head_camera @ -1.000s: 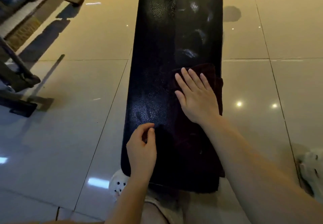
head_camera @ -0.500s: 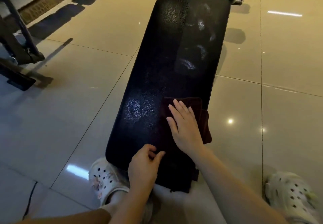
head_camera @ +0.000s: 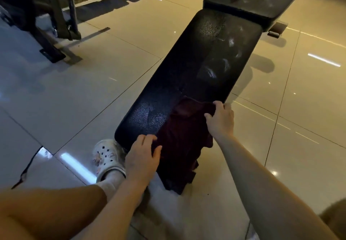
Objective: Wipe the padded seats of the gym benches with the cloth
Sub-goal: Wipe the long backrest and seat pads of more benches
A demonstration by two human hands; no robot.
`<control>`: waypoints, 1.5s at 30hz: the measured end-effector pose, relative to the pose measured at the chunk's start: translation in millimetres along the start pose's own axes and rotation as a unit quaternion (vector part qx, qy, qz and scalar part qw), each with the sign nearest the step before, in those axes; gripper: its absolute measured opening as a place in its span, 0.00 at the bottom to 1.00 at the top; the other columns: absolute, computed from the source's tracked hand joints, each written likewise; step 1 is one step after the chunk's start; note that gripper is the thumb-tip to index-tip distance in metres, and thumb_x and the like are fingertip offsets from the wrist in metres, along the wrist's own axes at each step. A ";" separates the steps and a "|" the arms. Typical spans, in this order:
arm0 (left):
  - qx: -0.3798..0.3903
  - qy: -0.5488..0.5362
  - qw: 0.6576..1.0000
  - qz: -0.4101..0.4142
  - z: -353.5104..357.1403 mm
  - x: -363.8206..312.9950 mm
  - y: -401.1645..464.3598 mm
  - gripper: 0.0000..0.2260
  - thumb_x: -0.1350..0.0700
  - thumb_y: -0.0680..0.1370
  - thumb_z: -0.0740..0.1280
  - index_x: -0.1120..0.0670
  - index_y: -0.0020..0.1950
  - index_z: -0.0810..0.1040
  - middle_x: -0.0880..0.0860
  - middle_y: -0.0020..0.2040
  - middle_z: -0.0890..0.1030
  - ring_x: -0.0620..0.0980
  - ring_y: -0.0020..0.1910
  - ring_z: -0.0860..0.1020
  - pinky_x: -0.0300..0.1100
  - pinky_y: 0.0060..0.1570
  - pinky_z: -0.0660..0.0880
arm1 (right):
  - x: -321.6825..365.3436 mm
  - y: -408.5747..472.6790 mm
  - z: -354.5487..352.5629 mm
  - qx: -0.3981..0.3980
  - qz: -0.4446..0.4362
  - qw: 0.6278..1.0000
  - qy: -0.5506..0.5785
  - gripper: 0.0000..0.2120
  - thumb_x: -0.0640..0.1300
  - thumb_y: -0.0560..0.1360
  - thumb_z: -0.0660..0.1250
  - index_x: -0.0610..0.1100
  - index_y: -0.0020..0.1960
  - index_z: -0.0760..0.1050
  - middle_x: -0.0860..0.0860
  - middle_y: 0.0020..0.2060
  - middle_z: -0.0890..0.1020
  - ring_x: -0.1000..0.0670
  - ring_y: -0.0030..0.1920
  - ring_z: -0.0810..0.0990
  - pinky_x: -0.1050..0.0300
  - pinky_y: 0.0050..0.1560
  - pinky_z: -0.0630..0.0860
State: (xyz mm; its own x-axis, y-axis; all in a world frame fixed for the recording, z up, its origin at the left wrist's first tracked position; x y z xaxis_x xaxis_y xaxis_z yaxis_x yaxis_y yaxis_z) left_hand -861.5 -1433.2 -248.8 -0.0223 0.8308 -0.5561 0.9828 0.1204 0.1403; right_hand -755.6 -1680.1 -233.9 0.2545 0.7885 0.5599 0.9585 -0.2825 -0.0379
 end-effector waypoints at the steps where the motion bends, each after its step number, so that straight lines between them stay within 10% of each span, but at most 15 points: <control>1: 0.024 0.021 0.996 0.081 8.7 -22.7 -6.1 0.12 0.52 0.74 0.72 0.53 0.56 0.78 0.52 0.50 0.77 0.52 0.45 0.78 0.46 0.36 0.77 | -3.2 2.5 -0.4 0.010 0.002 1.000 0.002 0.19 0.43 0.79 0.66 0.45 0.69 0.69 0.45 0.65 0.70 0.43 0.66 0.69 0.50 0.66 0.69; 3: 0.118 0.077 0.977 0.162 40.4 -48.6 -21.9 0.19 0.47 0.75 0.69 0.51 0.63 0.76 0.49 0.58 0.75 0.52 0.52 0.78 0.46 0.41 0.78 | -2.5 6.6 0.7 0.033 -0.018 0.999 0.001 0.13 0.42 0.78 0.68 0.46 0.61 0.72 0.46 0.60 0.70 0.45 0.58 0.72 0.51 0.60 0.74; 6: 0.191 0.084 0.976 0.066 66.9 -33.0 -33.6 0.22 0.52 0.80 0.65 0.52 0.73 0.67 0.49 0.70 0.67 0.50 0.65 0.69 0.43 0.58 0.73 | 5.1 13.8 2.0 0.066 -0.040 0.997 -0.008 0.08 0.39 0.76 0.69 0.48 0.49 0.71 0.48 0.53 0.72 0.49 0.48 0.71 0.53 0.47 0.74; 10: 0.154 0.063 0.984 0.064 60.4 -30.5 -26.1 0.12 0.54 0.81 0.63 0.56 0.62 0.77 0.51 0.64 0.73 0.50 0.57 0.74 0.43 0.50 0.75 | 17.8 14.5 -7.8 0.072 -0.061 0.994 0.050 0.06 0.41 0.78 0.67 0.48 0.49 0.69 0.55 0.41 0.73 0.55 0.41 0.72 0.57 0.44 0.69; 17: 0.232 0.023 0.971 0.049 43.7 -31.3 -38.8 0.04 0.53 0.82 0.60 0.51 0.53 0.72 0.45 0.49 0.71 0.45 0.47 0.71 0.41 0.49 0.71 | -28.2 -14.2 -27.4 0.104 0.048 0.944 0.310 0.16 0.35 0.78 0.66 0.51 0.60 0.68 0.50 0.49 0.78 0.51 0.48 0.79 0.55 0.46 0.80; 23: 0.334 0.066 0.938 0.067 59.6 -43.3 -72.3 0.10 0.51 0.81 0.62 0.49 0.62 0.72 0.46 0.58 0.74 0.47 0.55 0.74 0.42 0.52 0.71 | -86.0 -46.7 -9.3 0.134 0.131 0.969 0.158 0.30 0.40 0.76 0.70 0.47 0.73 0.62 0.43 0.67 0.71 0.41 0.61 0.74 0.50 0.51 0.74; 33: 0.060 -0.106 0.969 -0.215 12.8 35.3 -7.0 0.07 0.55 0.78 0.69 0.53 0.55 0.79 0.51 0.48 0.81 0.53 0.51 0.79 0.49 0.55 0.75 | 24.1 -20.3 -5.3 0.114 -0.139 0.984 -0.007 0.15 0.43 0.79 0.64 0.48 0.66 0.74 0.50 0.61 0.74 0.49 0.60 0.75 0.58 0.57 0.69; 39: 0.107 -0.030 0.960 -0.256 38.9 59.4 3.6 0.14 0.51 0.76 0.72 0.54 0.60 0.77 0.52 0.56 0.75 0.49 0.49 0.76 0.47 0.55 0.75 | 55.0 24.5 30.5 0.148 -0.186 0.971 -0.037 0.19 0.42 0.79 0.65 0.50 0.69 0.71 0.48 0.65 0.68 0.45 0.58 0.75 0.57 0.54 0.67; 45: 0.164 0.031 0.952 -0.255 37.9 43.1 9.6 0.08 0.53 0.78 0.69 0.49 0.43 0.71 0.49 0.48 0.73 0.47 0.42 0.73 0.45 0.46 0.74 | 38.4 36.8 19.9 0.151 -0.113 0.973 0.134 0.10 0.35 0.74 0.68 0.49 0.42 0.72 0.51 0.49 0.75 0.50 0.44 0.79 0.52 0.44 0.78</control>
State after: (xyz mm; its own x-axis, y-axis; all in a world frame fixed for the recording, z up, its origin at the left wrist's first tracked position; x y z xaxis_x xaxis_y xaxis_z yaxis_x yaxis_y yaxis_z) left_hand -846.1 -1416.8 -302.4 -0.5129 0.7414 -0.4327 0.8455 0.3494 -0.4037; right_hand -707.9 -1649.4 -230.2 0.0291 0.6298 0.7762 0.9905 0.0861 -0.1070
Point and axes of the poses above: each hand's wrist, its own y-axis towards the middle knuckle, its own z-axis out of the palm, x = y × z, the point moved 10 cm from there along y, towards the middle knuckle
